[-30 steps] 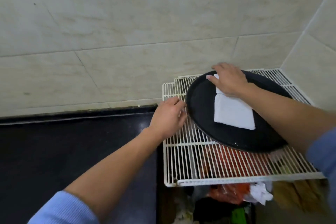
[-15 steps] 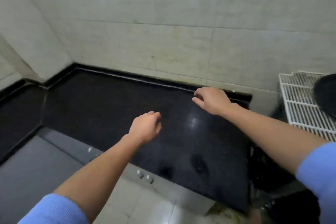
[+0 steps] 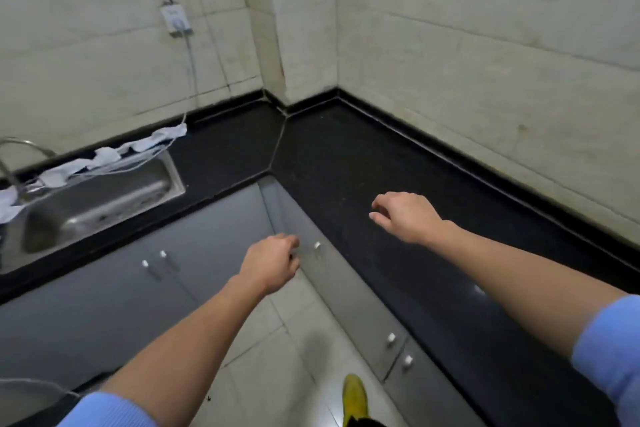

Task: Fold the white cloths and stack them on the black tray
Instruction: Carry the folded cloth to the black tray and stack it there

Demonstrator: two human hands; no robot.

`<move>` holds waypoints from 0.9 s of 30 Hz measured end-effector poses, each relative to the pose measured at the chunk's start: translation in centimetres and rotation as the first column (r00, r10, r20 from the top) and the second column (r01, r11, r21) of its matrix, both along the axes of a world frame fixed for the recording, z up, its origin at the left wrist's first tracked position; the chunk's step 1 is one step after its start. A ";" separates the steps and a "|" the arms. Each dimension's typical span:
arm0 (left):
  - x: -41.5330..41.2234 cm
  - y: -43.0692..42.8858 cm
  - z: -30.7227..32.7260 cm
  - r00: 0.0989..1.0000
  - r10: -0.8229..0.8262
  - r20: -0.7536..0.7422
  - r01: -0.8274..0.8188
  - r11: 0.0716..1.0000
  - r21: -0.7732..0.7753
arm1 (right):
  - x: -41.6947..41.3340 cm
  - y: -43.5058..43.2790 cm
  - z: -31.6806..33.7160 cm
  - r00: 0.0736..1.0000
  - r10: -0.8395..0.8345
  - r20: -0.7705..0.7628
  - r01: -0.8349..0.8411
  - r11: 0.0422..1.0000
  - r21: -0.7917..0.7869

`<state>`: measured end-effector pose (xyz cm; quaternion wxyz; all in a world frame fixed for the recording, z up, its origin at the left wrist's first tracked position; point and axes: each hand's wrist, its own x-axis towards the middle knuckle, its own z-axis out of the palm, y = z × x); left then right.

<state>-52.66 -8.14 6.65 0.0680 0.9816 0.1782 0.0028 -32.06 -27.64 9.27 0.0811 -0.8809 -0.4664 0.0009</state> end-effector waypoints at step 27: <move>-5.1 46.5 -1.6 0.832 0.555 -0.017 -0.554 0.828 -0.087 | 1.4 58.8 -4.5 0.856 0.515 -0.046 -0.517 0.848 -0.121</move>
